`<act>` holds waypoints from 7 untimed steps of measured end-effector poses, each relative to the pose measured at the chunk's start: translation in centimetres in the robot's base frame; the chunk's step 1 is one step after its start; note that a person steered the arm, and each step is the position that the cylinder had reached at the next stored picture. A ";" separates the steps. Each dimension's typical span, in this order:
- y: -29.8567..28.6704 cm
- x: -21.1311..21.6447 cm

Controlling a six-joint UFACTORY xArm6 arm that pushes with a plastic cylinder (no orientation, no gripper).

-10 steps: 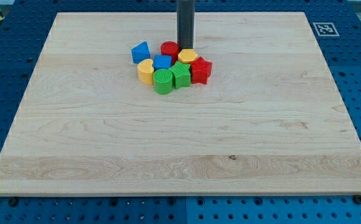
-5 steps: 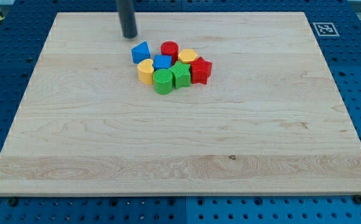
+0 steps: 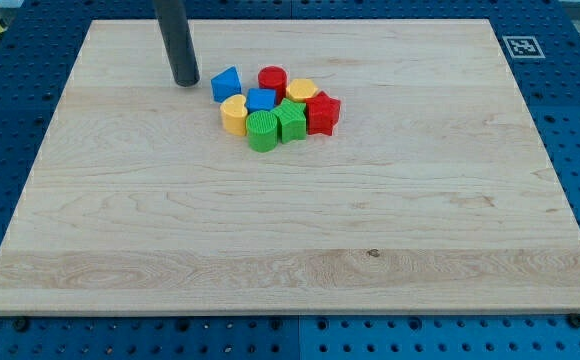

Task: Push blue triangle to blue cube

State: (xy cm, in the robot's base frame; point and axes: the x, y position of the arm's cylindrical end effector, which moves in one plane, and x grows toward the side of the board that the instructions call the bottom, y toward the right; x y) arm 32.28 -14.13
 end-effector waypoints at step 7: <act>4.8 0.2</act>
State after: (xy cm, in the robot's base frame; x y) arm 32.51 -9.29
